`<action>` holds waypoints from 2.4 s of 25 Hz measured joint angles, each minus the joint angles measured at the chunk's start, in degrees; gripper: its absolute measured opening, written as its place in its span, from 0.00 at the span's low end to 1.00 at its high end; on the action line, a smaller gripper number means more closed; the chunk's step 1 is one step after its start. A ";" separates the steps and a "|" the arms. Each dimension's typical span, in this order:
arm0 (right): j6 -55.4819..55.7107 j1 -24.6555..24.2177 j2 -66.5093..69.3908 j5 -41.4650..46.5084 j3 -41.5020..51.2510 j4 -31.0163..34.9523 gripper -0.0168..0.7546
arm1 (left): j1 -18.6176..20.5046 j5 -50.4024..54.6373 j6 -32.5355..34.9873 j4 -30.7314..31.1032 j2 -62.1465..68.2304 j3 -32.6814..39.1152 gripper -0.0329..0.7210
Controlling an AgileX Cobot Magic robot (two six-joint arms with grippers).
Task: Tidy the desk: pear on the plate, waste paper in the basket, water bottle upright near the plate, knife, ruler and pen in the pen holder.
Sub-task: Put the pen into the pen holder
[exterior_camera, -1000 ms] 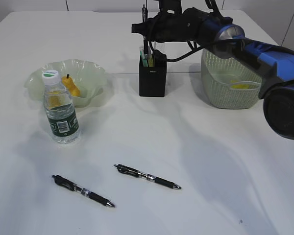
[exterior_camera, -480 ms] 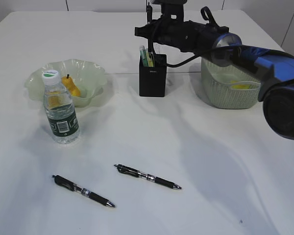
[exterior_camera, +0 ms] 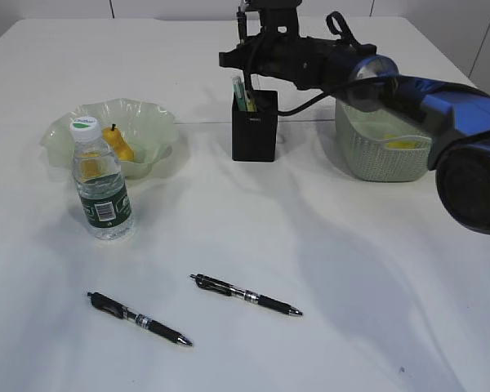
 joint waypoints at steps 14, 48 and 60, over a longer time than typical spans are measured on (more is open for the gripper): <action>-0.10 0.96 -3.24 4.82 0.00 -2.52 0.12 | 0.00 -0.10 0.00 0.00 0.13 0.00 0.58; -0.10 1.06 -7.88 -4.66 1.09 -8.18 0.12 | -0.44 -0.10 0.00 -1.96 0.13 0.00 0.58; -0.10 1.06 -5.00 -9.99 1.20 -9.42 0.12 | -0.44 -1.72 0.00 -1.96 0.13 0.00 0.58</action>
